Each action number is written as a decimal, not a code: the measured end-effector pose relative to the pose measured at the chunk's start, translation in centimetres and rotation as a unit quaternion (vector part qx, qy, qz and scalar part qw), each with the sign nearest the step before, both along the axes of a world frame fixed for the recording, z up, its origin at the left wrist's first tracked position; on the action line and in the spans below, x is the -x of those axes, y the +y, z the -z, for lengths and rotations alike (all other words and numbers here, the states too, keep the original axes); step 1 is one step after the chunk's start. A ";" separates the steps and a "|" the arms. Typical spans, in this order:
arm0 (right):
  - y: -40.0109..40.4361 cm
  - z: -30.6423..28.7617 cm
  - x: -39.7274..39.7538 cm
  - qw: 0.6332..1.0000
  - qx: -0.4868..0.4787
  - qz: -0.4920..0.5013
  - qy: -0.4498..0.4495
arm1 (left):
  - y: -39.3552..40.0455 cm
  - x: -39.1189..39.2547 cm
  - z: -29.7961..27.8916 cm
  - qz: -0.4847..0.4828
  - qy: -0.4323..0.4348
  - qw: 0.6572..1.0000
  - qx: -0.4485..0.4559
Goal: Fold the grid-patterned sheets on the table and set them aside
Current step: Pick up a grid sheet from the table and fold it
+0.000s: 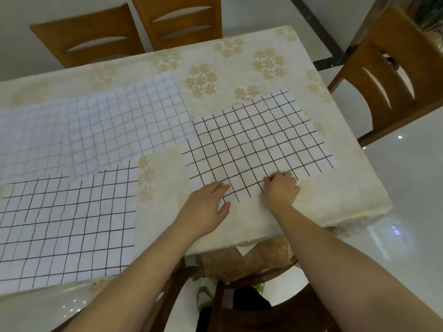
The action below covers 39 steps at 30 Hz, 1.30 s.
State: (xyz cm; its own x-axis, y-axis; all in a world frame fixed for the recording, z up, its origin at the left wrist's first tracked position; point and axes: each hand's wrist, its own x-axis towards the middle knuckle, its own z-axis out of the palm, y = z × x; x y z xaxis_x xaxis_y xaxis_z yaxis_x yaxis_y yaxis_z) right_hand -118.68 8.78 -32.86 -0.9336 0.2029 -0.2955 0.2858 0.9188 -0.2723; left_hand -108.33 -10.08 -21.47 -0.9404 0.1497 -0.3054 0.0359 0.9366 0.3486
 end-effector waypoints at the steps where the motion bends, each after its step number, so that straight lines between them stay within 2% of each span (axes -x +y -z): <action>1: 0.0 0.1 -0.1 1.000 -0.003 -0.001 0.000 | -0.1 -0.1 0.0 0.000 -0.001 1.000 0.000; 6: 0.3 -0.5 -0.8 0.998 -0.011 -0.018 0.059 | -0.5 -0.5 0.4 0.005 0.008 1.000 -0.004; 12: 1.7 -2.9 -3.6 0.978 -0.004 -0.130 0.164 | -1.0 -1.3 0.3 0.004 0.020 1.000 -0.008; 18: 2.5 -4.5 -7.3 0.989 0.014 -0.115 0.091 | -0.9 -2.7 -0.3 0.028 0.026 0.999 -0.011; 21: 1.8 -5.1 -9.1 0.991 0.018 -0.100 0.088 | -0.9 -3.6 -0.6 0.036 0.025 0.999 -0.006; 23: 1.2 -5.8 -9.9 0.988 0.017 -0.098 0.118 | -1.1 -4.1 -0.8 0.037 0.027 0.999 -0.003; 30: -0.8 -11.9 -10.7 0.939 0.015 -0.161 0.305 | -2.8 -5.3 -3.0 0.040 0.061 0.997 0.012; 35: -2.2 -18.4 -11.0 0.911 0.065 -0.238 0.329 | -4.9 -5.7 -4.3 0.015 0.089 0.996 -0.002; 39: -2.9 -23.3 -12.1 0.894 0.144 -0.267 0.331 | -6.5 -5.7 -5.8 -0.011 0.116 0.993 -0.012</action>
State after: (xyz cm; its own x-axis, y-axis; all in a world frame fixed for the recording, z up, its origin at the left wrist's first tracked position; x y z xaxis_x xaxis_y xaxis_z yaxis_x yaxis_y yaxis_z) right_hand -106.59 5.88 -9.53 -0.8643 -0.3186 0.3893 -0.4832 0.7411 -0.4662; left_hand -102.67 -16.63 -15.62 -0.9882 0.1322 -0.0776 0.0965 0.9298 0.3553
